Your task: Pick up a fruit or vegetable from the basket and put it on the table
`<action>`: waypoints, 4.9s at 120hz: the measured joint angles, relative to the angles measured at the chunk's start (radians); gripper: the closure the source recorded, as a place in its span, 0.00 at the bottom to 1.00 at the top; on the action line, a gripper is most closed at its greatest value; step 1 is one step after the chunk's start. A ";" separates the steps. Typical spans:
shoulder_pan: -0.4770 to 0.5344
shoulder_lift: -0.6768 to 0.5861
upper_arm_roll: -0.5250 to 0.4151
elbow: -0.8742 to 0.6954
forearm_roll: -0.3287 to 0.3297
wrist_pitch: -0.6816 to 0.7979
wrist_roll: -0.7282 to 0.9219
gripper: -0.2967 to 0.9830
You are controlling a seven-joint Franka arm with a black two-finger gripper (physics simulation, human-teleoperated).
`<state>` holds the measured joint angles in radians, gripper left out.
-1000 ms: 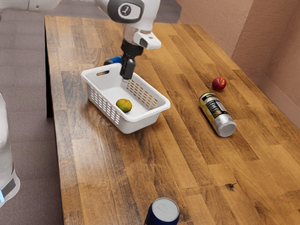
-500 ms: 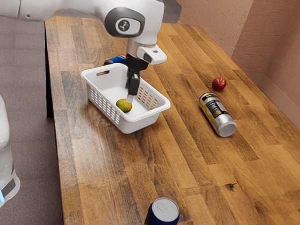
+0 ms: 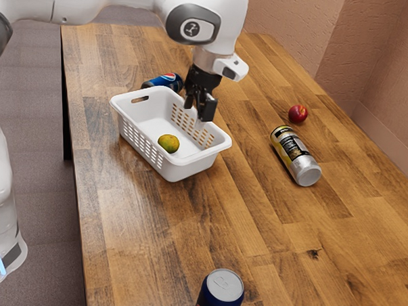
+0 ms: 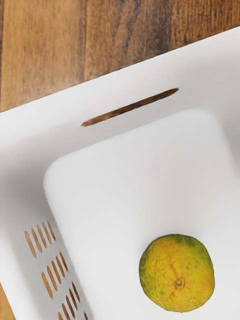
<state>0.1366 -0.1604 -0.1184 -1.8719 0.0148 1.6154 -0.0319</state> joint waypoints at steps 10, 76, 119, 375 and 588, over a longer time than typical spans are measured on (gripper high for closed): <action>-0.005 0.038 -0.001 0.003 0.006 0.008 -0.037 0.23; 0.043 0.016 0.120 -0.183 0.015 0.219 -0.165 0.23; 0.041 -0.033 0.123 -0.312 0.014 0.327 -0.198 0.23; 0.095 -0.125 0.135 -0.522 -0.015 0.567 -0.240 0.24; -0.610 0.345 0.150 0.081 -0.006 0.393 -0.281 0.41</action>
<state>-0.4734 0.1842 0.0312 -1.7912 0.0093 2.0083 -0.3129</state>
